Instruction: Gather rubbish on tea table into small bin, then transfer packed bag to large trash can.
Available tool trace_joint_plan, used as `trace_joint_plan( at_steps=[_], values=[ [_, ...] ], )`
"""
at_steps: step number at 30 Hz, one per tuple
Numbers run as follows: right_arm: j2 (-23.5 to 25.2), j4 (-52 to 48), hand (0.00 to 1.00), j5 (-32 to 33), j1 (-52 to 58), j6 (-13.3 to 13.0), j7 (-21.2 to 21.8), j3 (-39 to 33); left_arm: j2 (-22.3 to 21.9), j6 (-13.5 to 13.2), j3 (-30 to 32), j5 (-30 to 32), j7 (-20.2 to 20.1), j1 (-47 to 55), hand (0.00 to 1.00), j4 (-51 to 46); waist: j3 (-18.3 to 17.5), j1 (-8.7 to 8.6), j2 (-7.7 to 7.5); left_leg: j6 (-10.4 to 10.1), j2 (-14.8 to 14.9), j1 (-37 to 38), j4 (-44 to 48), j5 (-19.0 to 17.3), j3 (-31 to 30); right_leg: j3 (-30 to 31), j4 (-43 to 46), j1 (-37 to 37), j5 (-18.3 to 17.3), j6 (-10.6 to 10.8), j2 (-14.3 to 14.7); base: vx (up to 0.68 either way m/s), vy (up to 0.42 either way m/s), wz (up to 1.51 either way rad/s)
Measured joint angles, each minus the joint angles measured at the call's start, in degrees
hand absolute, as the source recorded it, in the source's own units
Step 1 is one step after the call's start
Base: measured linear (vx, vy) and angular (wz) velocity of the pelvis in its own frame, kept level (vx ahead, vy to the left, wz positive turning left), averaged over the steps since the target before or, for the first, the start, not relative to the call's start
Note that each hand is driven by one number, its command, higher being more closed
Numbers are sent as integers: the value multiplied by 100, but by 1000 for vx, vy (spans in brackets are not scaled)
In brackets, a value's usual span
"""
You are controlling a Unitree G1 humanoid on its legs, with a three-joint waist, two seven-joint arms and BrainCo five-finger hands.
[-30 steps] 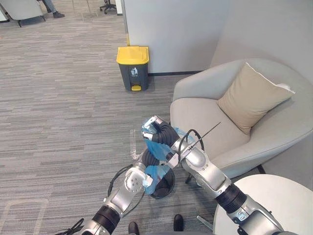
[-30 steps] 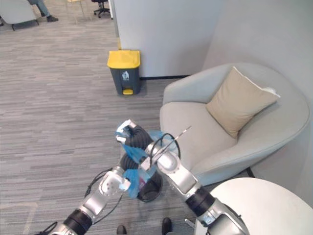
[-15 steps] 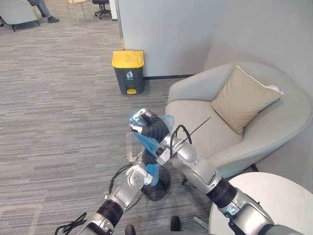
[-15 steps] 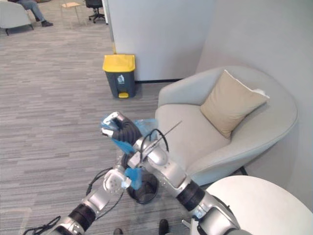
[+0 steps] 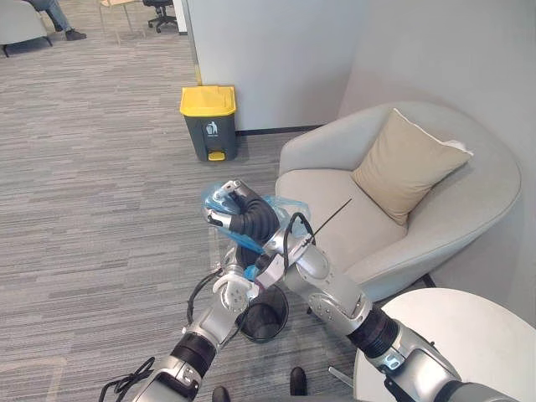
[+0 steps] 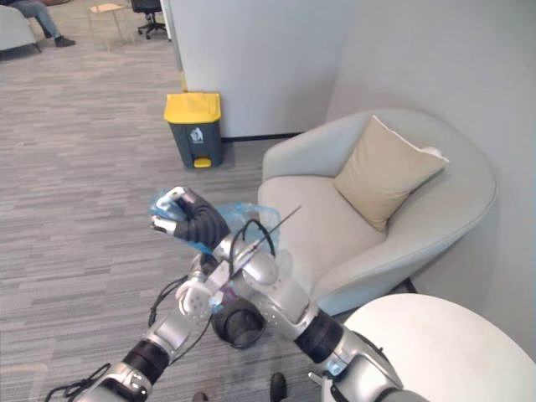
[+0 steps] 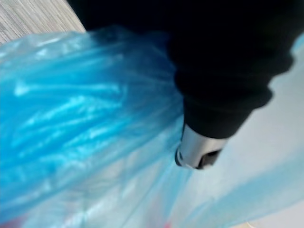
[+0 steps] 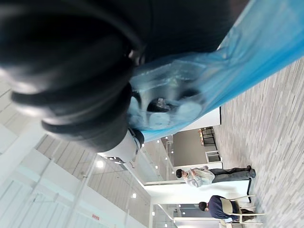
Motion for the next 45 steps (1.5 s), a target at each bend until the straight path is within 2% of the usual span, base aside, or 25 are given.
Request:
trace_joint_plan(
  at_steps=[2, 3, 8, 12, 18, 23, 26, 29, 33, 36, 39, 41, 45],
  values=[
    [2, -105, 100, -1, 211, -53, 15, -12, -7, 3, 27, -59, -1, 4, 100, 0, 0, -4, 0, -3, 0, -3, 0, -3, 0, 2, -5, -1, -3, 4, 0, 0, 0, 0],
    [7, -106, 0, -9, 391, -138, 56, -36, -31, 10, 73, -168, -2, 12, 100, 0, 0, -12, 0, -4, -1, -6, 0, -5, 1, 3, -6, -5, -6, 7, -2, 0, 0, 0],
    [10, -102, 0, -142, 796, -206, 158, -262, -122, 10, 275, -414, -3, 156, 100, -2, 1, -40, 1, -2, -4, -11, 0, -12, 0, 3, -10, -8, -15, 20, -5, 0, 0, 0],
    [-94, -84, 0, -786, 1150, -241, 161, -566, -159, 9, 454, -582, -3, 302, 100, -90, 1, -46, 1, 3, -8, -13, 0, -15, -5, -1, -10, -7, -26, 36, -14, 0, 0, 0],
    [-412, -68, 0, -2283, 1447, -339, -90, -1024, -187, -36, 642, -703, -13, 566, 100, -612, 1, -48, 1, 9, -13, -13, -1, -17, -25, -20, -8, 5, -44, 63, -44, 0, 0, 1],
    [-700, -67, 0, -3513, 1748, -475, -514, -1698, -204, -82, 947, -914, -125, 955, 100, -983, 1, -45, 1, 11, -16, -11, -1, -17, -48, -42, -3, 20, -40, 56, -55, 0, 0, 1],
    [-760, -67, 0, -3895, 2045, -506, -668, -2010, -206, -91, 1124, -1141, -173, 1229, 100, -988, 2, -46, 3, 11, -15, -4, -1, -17, -84, -77, -5, 48, -41, 57, -54, 0, 0, 5],
    [-637, 32, 0, -3893, 2397, -520, -726, -2305, -226, -92, 1262, -1271, -259, 1457, 100, -988, 11, -45, 15, 15, -14, 53, -1, -23, -145, -136, -16, 141, -65, 61, -59, 3, 0, 11],
    [-147, 862, 0, -3727, 2751, -544, -731, -2816, -264, -93, 1667, -1417, -359, 1734, 100, -950, 20, -31, 29, 8, -32, 54, -1, -61, -180, -181, -64, 187, -108, 99, -66, -1, -1, 4],
    [170, 1730, 0, -3147, 2881, -455, -605, -3069, -264, -89, 1970, -1469, -414, 1875, 100, -622, 38, -10, 57, 1, -38, 52, 0, -66, -194, -202, -67, 194, -110, 99, -59, 1, -1, 1],
    [293, 2672, 0, -2754, 2891, -319, -464, -3268, -268, -87, 2191, -1579, -601, 1932, 100, -113, 70, 20, 107, 1, -45, 50, 0, -66, -230, -249, -68, 209, -118, 102, -64, 9, -3, 6],
    [397, 3328, 0, -2669, 2897, -154, -388, -3491, -264, -82, 2367, -1694, -784, 1946, 100, 301, 77, 55, 118, 1, -43, 52, 0, -64, -293, -311, -69, 243, -142, 117, -65, 16, -5, 14],
    [400, 4114, 0, -2734, 2884, -29, -383, -3683, -267, -67, 2575, -1790, -973, 2072, 100, 894, 88, 148, 130, 12, -48, 74, 0, -55, -337, -351, -69, 287, -170, 133, -71, 19, -3, 7]
  ],
)
